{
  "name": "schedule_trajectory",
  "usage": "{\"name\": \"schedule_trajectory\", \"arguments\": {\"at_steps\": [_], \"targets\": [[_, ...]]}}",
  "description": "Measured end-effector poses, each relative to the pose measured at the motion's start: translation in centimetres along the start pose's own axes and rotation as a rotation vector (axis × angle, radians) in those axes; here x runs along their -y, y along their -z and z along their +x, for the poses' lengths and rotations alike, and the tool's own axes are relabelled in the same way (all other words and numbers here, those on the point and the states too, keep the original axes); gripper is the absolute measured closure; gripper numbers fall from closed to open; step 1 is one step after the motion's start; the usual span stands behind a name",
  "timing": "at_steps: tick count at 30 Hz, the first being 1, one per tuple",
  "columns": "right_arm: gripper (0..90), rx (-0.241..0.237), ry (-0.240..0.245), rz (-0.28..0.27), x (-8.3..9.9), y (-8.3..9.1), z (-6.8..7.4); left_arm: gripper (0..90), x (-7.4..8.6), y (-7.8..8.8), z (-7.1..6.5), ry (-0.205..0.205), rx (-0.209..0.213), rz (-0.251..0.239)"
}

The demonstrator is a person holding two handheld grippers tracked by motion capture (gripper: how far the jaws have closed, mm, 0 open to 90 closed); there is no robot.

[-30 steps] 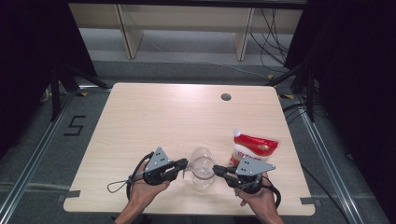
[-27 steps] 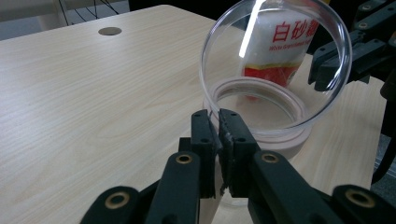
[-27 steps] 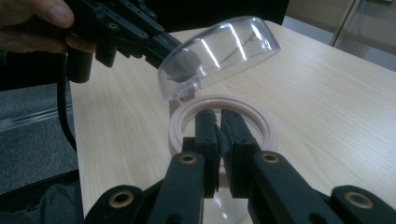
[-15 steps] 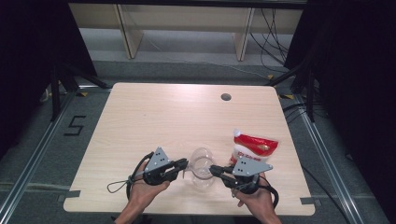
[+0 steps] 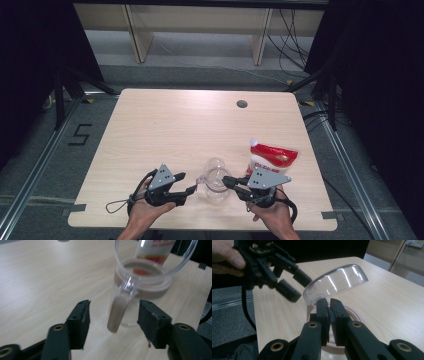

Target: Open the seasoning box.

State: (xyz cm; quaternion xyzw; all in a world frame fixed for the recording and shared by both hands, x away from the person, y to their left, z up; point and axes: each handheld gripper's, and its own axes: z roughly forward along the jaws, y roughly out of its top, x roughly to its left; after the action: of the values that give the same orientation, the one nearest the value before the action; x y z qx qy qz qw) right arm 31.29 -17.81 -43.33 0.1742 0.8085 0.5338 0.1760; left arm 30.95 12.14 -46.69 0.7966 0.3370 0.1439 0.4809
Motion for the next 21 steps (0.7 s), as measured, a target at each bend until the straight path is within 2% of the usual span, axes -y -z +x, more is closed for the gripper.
{"name": "schedule_trajectory", "arguments": {"at_steps": [1,4,6,7,8,10,11,12,13,18,19,21], "targets": [[85.8,-0.005,-0.025,0.005,-0.2,0.0,0.3,33.8,0.3,0.1,0.0,0.002,-0.004,0.005],[85.8,-0.021,-0.012,0.009,-0.4,-0.1,0.3,30.4,0.9,0.5,0.0,0.007,-0.028,0.012],[85.8,-0.030,-0.027,0.006,-0.5,-0.2,0.5,27.9,1.2,0.8,0.2,0.008,-0.032,0.016],[85.7,-0.021,-0.017,0.009,-0.6,-0.2,0.5,26.9,1.4,0.8,0.1,0.023,-0.040,0.013],[85.7,-0.016,-0.019,-0.001,-0.6,-0.3,0.5,25.1,1.6,0.9,0.2,0.014,-0.039,0.017],[85.6,-0.018,-0.019,-0.003,-0.6,-0.5,0.7,24.8,1.9,0.8,0.1,0.020,-0.044,0.026],[85.5,-0.030,-0.018,0.005,-0.7,-0.5,0.7,24.4,2.0,0.8,0.2,0.006,-0.052,0.037],[85.5,-0.022,-0.014,-0.009,-0.7,-0.7,0.8,24.1,2.2,0.7,0.1,0.015,-0.053,0.034],[85.5,-0.023,0.004,-0.009,-0.8,-0.8,0.7,23.8,2.2,0.7,0.1,0.015,-0.056,0.041],[85.3,-0.039,-0.007,-0.005,-1.1,-1.2,1.1,22.5,2.4,0.8,0.2,0.024,-0.071,0.027],[85.2,-0.028,0.012,-0.012,-1.2,-1.3,1.0,22.5,2.5,0.8,0.3,0.023,-0.065,0.024],[85.0,-0.045,0.004,0.002,-1.3,-1.3,1.2,22.5,2.6,0.7,0.2,0.050,-0.069,0.018]]}}
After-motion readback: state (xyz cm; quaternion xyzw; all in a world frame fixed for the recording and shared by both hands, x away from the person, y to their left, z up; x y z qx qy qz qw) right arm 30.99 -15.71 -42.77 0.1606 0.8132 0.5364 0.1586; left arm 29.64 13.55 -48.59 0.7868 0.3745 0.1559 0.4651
